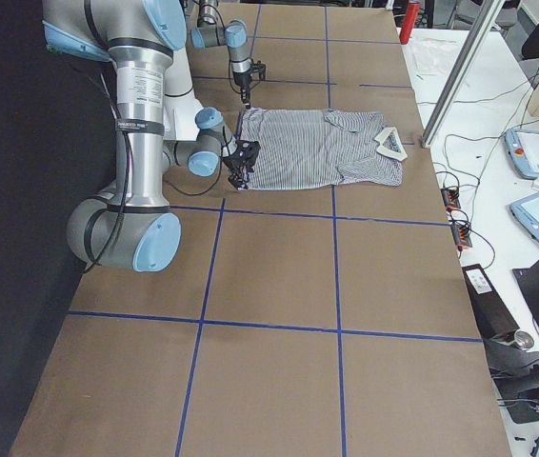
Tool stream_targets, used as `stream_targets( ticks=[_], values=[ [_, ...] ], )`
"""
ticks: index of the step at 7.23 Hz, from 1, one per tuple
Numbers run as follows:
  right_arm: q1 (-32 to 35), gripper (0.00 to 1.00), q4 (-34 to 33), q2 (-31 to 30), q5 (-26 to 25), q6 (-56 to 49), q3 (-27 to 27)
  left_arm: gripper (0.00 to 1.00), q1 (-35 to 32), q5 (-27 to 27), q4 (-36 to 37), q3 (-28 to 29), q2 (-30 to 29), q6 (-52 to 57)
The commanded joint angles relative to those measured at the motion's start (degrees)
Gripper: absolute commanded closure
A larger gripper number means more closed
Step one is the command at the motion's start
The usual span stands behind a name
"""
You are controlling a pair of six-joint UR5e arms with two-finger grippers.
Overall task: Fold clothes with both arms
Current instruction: 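Position both grippers at the corners of the shirt hem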
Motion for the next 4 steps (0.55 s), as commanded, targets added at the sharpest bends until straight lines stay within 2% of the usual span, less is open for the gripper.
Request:
stream_targets(
  ticks=[1,4],
  values=[
    [-1.4,0.31,0.0,0.6,-0.7,0.7,-1.7,1.0,0.0,0.1,0.0,0.0,0.0,0.0],
    [-1.7,0.39,0.0,1.5,-0.9,1.2,-2.1,1.0,-0.3,0.1,0.0,-0.3,0.1,0.1]
  ],
)
